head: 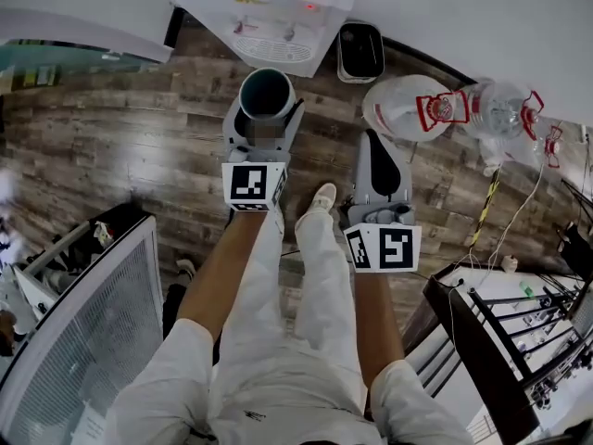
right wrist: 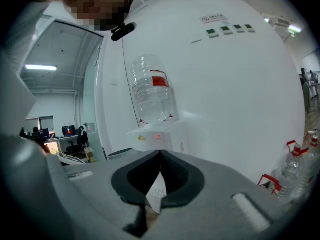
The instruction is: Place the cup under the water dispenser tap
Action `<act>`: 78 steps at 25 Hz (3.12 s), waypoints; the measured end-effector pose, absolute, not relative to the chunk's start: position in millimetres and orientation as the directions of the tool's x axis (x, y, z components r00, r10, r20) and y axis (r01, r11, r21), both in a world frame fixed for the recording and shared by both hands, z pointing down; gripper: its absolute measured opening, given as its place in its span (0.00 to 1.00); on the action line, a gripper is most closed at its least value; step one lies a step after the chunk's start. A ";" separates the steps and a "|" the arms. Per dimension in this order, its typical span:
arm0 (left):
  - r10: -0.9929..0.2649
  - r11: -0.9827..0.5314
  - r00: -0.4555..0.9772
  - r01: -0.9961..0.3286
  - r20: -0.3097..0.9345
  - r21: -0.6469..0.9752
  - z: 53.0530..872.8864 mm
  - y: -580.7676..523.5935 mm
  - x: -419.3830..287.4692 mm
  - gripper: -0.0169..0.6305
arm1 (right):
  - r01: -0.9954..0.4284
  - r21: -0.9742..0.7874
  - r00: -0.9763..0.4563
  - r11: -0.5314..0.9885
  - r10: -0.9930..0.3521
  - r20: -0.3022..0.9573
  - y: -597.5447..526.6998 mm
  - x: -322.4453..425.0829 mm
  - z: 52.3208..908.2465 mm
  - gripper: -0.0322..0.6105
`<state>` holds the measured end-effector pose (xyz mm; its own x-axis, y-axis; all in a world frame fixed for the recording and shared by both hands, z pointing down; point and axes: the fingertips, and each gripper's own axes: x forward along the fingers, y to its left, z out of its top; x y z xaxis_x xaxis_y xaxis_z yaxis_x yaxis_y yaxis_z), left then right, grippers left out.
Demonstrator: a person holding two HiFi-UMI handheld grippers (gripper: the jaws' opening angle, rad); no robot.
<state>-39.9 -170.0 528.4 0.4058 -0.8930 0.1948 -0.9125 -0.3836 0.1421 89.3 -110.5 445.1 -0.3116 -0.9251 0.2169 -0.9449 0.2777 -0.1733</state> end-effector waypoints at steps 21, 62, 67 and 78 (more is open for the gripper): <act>-0.883 -0.416 0.422 -0.906 0.205 0.073 665.1 -230.8 -38.3 0.56 | -0.933 -0.167 -0.352 0.319 -0.905 0.238 -135.2 79.8 517.0 0.04; -0.863 -0.424 0.402 -0.906 0.307 -0.007 783.5 -311.7 -26.0 0.57 | -0.927 -0.224 -0.358 0.299 -0.884 0.301 -164.1 78.9 587.0 0.04; -0.864 -0.415 0.393 -0.910 0.314 -0.004 792.5 -313.3 -25.7 0.57 | -0.928 -0.226 -0.357 0.297 -0.883 0.304 -164.1 78.5 590.2 0.04; -0.888 -0.393 0.375 -0.919 0.267 -0.018 796.8 -322.3 -26.5 0.57 | -0.924 -0.232 -0.368 0.304 -0.874 0.318 -160.4 74.4 602.4 0.04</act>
<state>-26.5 -322.3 796.8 0.3747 -0.8880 0.2666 -0.9193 -0.3932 -0.0177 74.4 -160.4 602.4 -0.3679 -0.8737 0.3184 -0.9238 0.3044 -0.2323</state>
